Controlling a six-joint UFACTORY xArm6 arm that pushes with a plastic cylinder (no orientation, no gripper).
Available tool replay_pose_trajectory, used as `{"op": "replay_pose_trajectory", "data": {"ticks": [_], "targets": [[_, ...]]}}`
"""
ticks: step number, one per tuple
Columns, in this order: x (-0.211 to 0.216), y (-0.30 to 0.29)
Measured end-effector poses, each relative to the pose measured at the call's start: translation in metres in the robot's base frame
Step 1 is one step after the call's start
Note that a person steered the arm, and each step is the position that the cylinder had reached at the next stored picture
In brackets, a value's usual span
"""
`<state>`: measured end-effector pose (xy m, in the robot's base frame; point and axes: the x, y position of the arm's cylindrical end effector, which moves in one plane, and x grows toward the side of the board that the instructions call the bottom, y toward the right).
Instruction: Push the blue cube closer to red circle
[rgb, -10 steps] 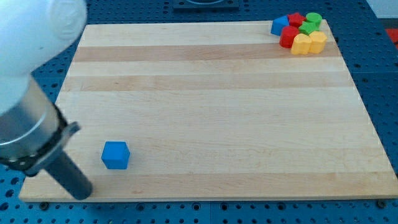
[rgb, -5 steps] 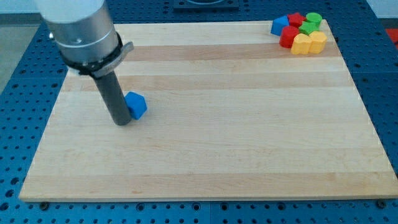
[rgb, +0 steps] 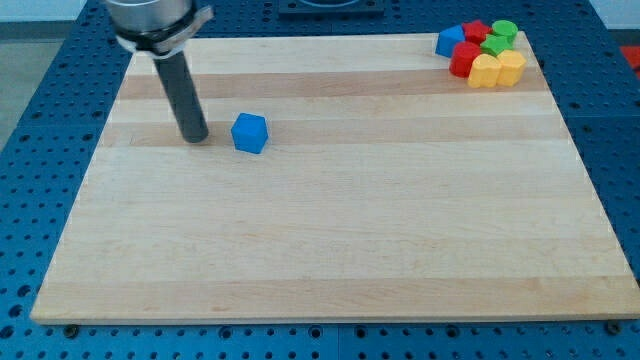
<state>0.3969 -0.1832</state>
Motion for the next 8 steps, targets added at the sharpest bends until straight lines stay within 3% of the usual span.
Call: {"op": "replay_pose_trajectory", "data": {"ticks": [1,3,6,7,8], "targets": [[0.005,0.016],[-0.002,0.125],[-0.045,0.263],[-0.048,0.271],[-0.033,0.242]]}}
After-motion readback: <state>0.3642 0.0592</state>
